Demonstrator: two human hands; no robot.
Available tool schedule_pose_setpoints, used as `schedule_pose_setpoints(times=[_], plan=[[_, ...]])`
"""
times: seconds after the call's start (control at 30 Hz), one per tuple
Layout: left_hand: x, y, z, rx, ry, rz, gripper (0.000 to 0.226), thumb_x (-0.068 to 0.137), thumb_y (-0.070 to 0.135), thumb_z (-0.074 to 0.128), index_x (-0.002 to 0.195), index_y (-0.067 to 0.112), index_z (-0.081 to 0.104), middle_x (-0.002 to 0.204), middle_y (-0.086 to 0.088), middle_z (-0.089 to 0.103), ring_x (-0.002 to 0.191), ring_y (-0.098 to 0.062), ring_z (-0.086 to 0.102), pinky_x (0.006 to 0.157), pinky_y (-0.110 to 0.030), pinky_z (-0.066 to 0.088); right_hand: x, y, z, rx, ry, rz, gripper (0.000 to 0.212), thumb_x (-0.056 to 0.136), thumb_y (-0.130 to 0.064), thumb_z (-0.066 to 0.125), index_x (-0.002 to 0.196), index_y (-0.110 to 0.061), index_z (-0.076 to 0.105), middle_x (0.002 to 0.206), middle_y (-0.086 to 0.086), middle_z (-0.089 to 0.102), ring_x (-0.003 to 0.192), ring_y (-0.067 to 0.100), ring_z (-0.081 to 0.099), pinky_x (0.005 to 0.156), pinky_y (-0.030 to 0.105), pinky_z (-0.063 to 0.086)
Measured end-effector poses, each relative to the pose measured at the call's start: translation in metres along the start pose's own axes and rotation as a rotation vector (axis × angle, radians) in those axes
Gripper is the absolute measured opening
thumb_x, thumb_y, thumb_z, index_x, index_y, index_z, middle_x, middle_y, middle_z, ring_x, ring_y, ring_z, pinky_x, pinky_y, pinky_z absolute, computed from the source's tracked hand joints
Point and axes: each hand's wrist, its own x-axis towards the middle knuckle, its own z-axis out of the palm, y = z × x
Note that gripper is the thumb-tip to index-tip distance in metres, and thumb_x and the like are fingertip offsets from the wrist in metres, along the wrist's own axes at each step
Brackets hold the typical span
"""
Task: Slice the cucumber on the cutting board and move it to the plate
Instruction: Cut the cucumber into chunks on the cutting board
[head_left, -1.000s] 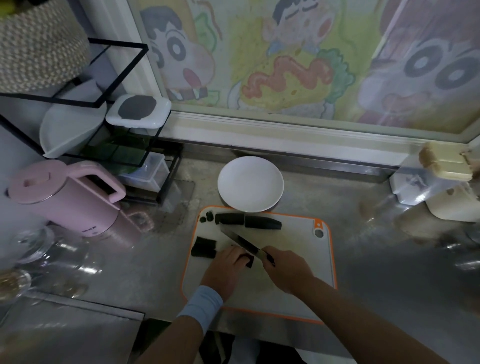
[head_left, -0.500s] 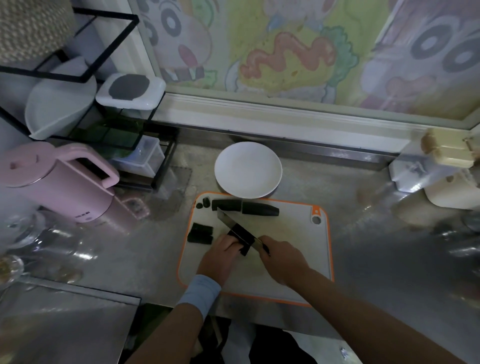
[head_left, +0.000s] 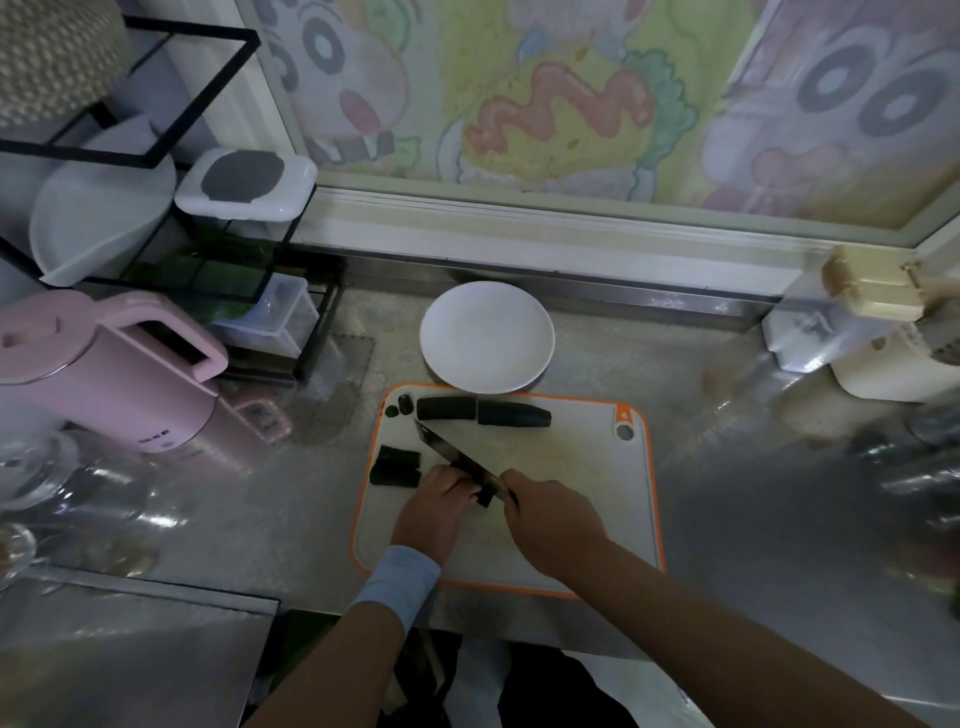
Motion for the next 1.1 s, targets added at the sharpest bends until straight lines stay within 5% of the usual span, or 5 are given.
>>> schedule_pose_setpoints(times=[0.4, 0.57, 0.7, 0.8, 1.1], plan=[[0.000, -0.003, 0.003, 0.024, 0.026, 0.019, 0.026, 0.082, 0.020, 0.047, 0.081, 0.008, 0.070, 0.087, -0.008, 0.065, 0.089, -0.014, 0.047, 0.076, -0.025, 0.041, -0.001, -0.001, -0.003, -0.034, -0.041, 0.029, 0.014, 0.100, -0.024, 0.032, 0.106, -0.024, 0.043, 0.066, -0.001, 0.050, 0.054, 0.018, 0.050, 0.046, 0.028, 0.037], [0.001, -0.001, 0.003, 0.040, 0.050, 0.017, 0.009, 0.072, 0.002, 0.073, 0.080, 0.007, 0.070, 0.086, -0.008, 0.066, 0.087, -0.015, 0.048, 0.071, -0.020, 0.044, 0.001, -0.003, -0.005, -0.065, -0.051, 0.033, 0.014, 0.100, -0.021, 0.034, 0.110, -0.023, 0.044, 0.068, -0.002, 0.049, 0.056, 0.015, 0.049, 0.047, 0.026, 0.035], [0.000, -0.003, 0.003, 0.045, 0.032, 0.023, 0.005, 0.078, 0.010, 0.067, 0.081, 0.008, 0.070, 0.087, -0.007, 0.066, 0.088, -0.014, 0.047, 0.070, -0.023, 0.047, 0.003, -0.007, -0.004, -0.074, -0.066, 0.038, 0.015, 0.099, -0.019, 0.035, 0.111, -0.021, 0.045, 0.068, -0.002, 0.046, 0.056, 0.014, 0.046, 0.047, 0.026, 0.033], [0.000, -0.003, 0.003, 0.040, 0.009, 0.019, 0.026, 0.083, 0.022, 0.048, 0.081, 0.009, 0.070, 0.087, -0.006, 0.065, 0.087, -0.014, 0.047, 0.069, -0.022, 0.045, 0.007, -0.010, -0.004, -0.073, -0.078, 0.043, 0.016, 0.099, -0.018, 0.036, 0.112, -0.020, 0.045, 0.068, -0.002, 0.045, 0.058, 0.015, 0.047, 0.049, 0.027, 0.035], [0.001, -0.003, 0.000, 0.027, -0.011, 0.026, 0.028, 0.083, 0.021, 0.045, 0.082, 0.009, 0.070, 0.088, -0.005, 0.065, 0.088, -0.013, 0.048, 0.067, -0.024, 0.048, 0.006, -0.003, -0.001, -0.060, -0.117, 0.057, 0.012, 0.097, -0.018, 0.039, 0.107, -0.022, 0.045, 0.071, -0.001, 0.051, 0.058, 0.015, 0.050, 0.051, 0.029, 0.043]])
